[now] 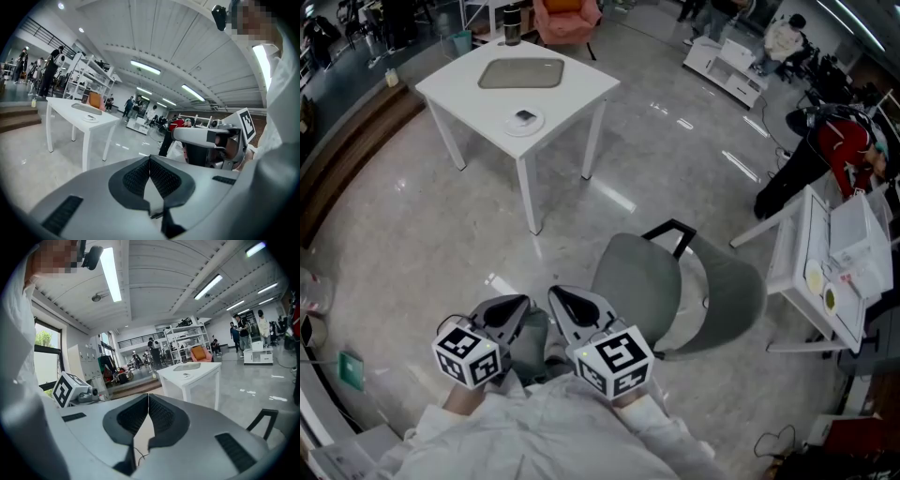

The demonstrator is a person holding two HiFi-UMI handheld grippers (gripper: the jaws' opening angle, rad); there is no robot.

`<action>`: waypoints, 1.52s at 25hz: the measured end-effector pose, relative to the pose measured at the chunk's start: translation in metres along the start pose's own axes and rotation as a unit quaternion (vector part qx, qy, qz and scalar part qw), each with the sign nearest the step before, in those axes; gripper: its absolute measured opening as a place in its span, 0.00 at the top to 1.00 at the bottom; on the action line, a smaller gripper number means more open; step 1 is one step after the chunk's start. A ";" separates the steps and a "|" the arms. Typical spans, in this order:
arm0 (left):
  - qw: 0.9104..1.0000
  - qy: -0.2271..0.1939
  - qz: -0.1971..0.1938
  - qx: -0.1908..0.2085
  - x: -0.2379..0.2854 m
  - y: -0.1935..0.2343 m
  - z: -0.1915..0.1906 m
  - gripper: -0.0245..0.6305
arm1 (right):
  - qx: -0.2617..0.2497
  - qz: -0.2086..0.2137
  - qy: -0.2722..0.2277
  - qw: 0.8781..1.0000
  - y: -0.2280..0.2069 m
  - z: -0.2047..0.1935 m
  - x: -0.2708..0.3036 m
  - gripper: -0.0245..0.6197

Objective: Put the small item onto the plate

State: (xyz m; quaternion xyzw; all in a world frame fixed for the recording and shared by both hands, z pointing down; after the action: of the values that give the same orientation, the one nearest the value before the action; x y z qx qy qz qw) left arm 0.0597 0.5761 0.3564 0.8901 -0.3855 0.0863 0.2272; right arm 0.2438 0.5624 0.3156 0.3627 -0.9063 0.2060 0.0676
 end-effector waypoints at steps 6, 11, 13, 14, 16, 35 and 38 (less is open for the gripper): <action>1.000 -0.005 -0.005 0.001 0.016 0.030 0.017 0.95 | 0.004 0.000 0.011 1.000 -0.010 0.008 0.035 0.94; 1.000 0.003 -0.012 -0.001 0.031 0.074 0.034 0.95 | 0.025 -0.007 0.017 1.000 -0.032 0.019 0.082 0.94; 1.000 0.002 -0.012 -0.002 0.036 0.097 0.048 0.95 | 0.031 -0.009 0.014 0.999 -0.040 0.032 0.108 0.94; 1.000 0.000 -0.012 -0.003 0.038 0.110 0.056 0.95 | 0.030 -0.009 0.012 0.999 -0.043 0.040 0.121 0.94; 1.000 -0.005 -0.011 -0.003 0.043 0.135 0.072 0.95 | 0.024 -0.009 0.012 1.000 -0.046 0.055 0.146 0.94; 0.998 0.027 -0.050 -0.003 0.091 0.277 0.134 0.95 | 0.042 -0.081 0.016 0.996 -0.085 0.097 0.271 0.94; 0.998 0.035 -0.049 -0.009 0.099 0.289 0.137 0.95 | 0.047 -0.082 0.018 0.995 -0.093 0.100 0.281 0.94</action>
State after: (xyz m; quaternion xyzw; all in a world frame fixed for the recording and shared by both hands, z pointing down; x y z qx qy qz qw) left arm -0.0844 0.2741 0.3656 0.9022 -0.3344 0.1028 0.2521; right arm 0.1057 0.2828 0.3317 0.4350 -0.8614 0.2485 0.0838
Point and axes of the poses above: the fingertips, and each gripper's own axes: x forward along the fingers, y to its left, z out of its top, the point moved 10 cm from there along -x, backward along the fingers, and after that the axes turned 4 degrees about x, right-handed, at the moved point
